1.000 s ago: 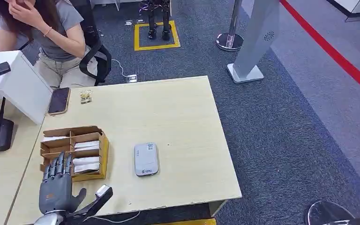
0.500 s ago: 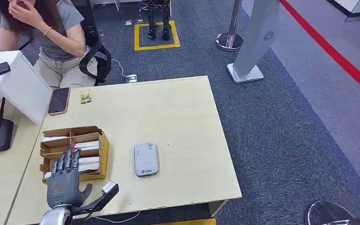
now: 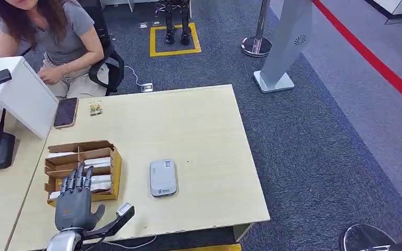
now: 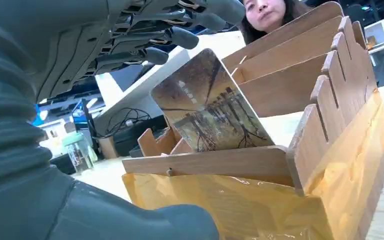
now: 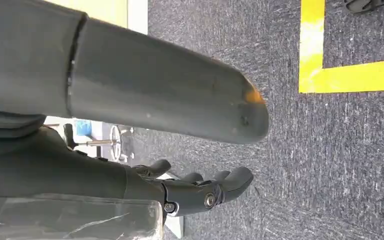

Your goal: Pass the card to the sensor for recognition and then transmit it.

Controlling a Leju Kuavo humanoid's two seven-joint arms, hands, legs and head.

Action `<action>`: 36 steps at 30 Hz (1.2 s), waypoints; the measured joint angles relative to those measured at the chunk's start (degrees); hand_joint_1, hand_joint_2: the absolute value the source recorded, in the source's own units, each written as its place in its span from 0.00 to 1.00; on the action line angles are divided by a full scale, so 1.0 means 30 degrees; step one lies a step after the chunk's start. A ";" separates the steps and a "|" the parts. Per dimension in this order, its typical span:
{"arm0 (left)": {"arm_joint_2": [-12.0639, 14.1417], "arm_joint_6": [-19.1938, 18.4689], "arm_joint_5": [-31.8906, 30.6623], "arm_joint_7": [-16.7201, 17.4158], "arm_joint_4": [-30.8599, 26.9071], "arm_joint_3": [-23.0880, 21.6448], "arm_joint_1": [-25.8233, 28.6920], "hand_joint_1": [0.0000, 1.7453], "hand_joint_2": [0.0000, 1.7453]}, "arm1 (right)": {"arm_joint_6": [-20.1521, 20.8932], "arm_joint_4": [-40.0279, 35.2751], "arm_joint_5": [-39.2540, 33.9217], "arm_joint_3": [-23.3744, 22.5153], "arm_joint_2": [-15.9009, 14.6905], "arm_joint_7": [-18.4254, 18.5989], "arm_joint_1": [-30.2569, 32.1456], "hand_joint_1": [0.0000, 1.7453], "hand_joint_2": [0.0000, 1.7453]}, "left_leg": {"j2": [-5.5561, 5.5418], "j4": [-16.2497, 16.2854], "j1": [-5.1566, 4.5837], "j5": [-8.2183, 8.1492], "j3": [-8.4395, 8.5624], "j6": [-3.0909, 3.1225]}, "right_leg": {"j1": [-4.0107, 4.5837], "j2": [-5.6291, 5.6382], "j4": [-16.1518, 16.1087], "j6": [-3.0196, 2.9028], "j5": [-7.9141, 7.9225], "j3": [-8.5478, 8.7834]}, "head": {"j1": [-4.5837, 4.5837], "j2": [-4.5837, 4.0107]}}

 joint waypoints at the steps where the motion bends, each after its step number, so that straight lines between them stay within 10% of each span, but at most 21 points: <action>1: 0.0044 0.0000 0.0000 0.0073 0.0015 -0.0044 -0.0006 0.00 1.00 | 0.0000 0.0000 0.0000 0.0007 0.0000 -0.0007 -0.0001 0.00 0.00 | 0.0000 0.0000 0.0000 0.0000 0.0000 0.0000 | 0.0000 0.0000 0.0000 0.0000 0.0000 0.0000 | 0.0000 0.0000; 36: 0.2309 -0.0707 -0.0007 0.4670 -0.0160 -0.2324 -0.0753 0.00 1.00 | 0.0007 0.0000 0.0007 0.0095 0.0000 0.0015 -0.0013 0.00 0.00 | 0.0001 0.0000 0.0001 0.0000 -0.0001 0.0000 | 0.0000 0.0001 0.0001 0.0000 0.0000 0.0000 | 0.0000 0.0000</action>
